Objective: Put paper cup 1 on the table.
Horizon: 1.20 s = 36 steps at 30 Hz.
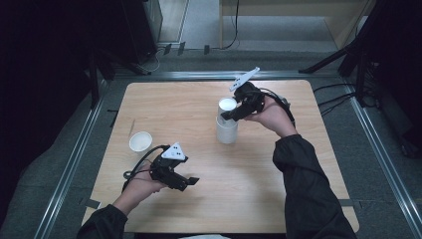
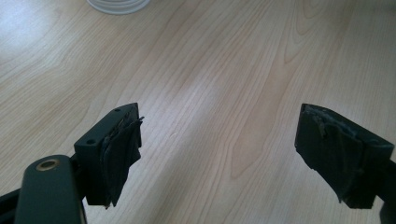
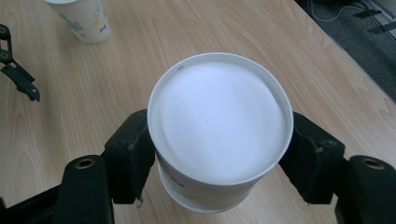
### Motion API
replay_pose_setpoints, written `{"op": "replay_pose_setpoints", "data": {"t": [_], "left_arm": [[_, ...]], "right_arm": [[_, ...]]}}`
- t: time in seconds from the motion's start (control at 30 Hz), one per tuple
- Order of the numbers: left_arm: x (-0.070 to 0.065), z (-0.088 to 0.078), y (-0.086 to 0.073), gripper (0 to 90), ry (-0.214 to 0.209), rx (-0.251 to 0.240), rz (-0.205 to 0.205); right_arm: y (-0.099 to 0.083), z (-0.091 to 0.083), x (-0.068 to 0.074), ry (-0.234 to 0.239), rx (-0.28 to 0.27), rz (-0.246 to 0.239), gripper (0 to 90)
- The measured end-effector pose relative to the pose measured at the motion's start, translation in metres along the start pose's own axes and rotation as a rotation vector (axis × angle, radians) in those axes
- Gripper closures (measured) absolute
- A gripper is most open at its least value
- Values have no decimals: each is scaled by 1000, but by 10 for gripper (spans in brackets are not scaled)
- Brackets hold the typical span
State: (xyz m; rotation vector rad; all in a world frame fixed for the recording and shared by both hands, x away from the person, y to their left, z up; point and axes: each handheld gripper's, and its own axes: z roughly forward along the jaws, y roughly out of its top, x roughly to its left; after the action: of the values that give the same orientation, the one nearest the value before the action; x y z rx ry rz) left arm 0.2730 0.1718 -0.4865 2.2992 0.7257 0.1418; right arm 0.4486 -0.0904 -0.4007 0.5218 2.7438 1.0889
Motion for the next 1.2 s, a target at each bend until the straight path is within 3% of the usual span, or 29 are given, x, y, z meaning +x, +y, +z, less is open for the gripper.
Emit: {"op": "replay_pose_setpoints", "data": {"t": [0.33, 0.6, 1.07, 1.2], "left_arm": [[3, 3, 0, 146, -7, 13, 5], [2, 5, 1, 146, -13, 24, 17], [0, 5, 0, 146, -12, 24, 21], [0, 5, 0, 146, -14, 25, 20]], "right_arm": [[-2, -3, 3, -13, -5, 4, 328], [0, -12, 3, -16, -40, 29, 354], [-1, -8, 2, 1, -54, 57, 345], [0, -9, 4, -8, -48, 44, 350]]}}
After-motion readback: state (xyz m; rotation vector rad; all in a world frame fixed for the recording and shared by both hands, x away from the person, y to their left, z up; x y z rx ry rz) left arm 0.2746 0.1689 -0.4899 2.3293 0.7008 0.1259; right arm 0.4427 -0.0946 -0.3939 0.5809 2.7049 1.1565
